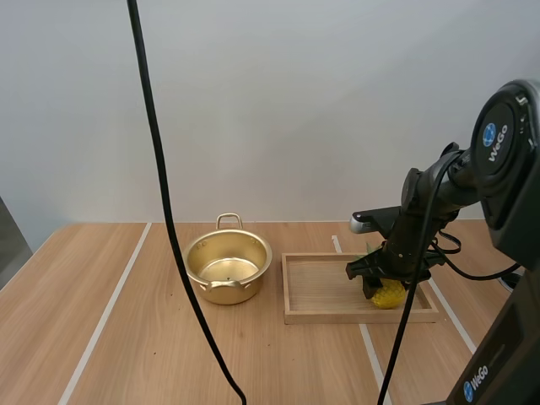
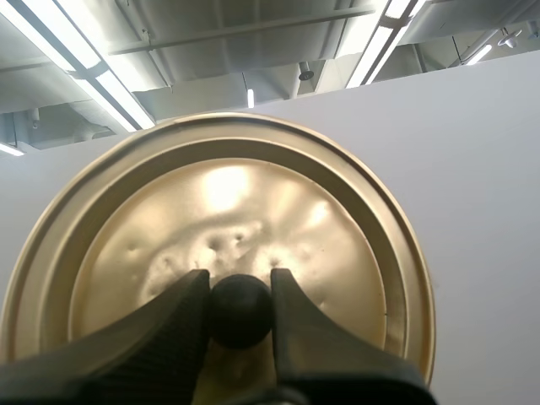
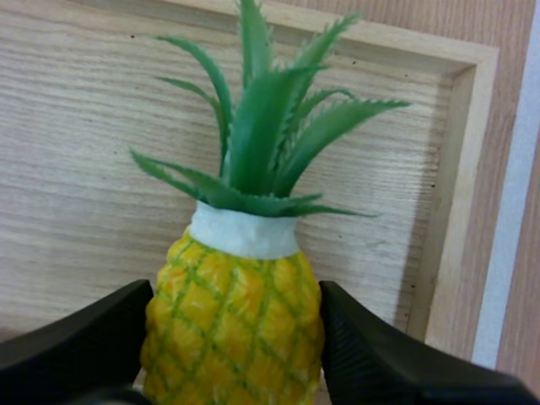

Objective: Open the pot, put the pineapple inside, and close it

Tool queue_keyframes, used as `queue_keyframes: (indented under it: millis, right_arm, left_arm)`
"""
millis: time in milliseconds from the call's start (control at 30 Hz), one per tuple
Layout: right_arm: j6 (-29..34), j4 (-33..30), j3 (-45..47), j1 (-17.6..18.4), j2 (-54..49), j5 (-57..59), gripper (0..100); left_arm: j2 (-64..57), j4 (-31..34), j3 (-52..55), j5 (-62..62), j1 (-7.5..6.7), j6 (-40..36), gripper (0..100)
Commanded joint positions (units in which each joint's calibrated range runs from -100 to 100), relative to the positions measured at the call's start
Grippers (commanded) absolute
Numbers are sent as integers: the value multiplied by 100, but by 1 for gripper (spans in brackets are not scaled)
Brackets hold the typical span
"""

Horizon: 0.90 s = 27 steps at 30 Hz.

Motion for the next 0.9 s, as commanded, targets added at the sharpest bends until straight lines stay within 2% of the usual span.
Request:
queue_keyframes:
  millis: [0, 367, 867]
  right_arm:
    - [-85, -36, 21, -34, -2, -25, 0]
    - [-85, 41, -97, -34, -111, 29, 0]
    - [-85, 806, -1362, -34, -1771, 29, 0]
  left_arm:
    - [-18, -56, -38, -190, -17, -27, 0]
    - [-18, -56, -38, -190, -17, -27, 0]
    - [-18, -56, -38, -190, -17, -27, 0]
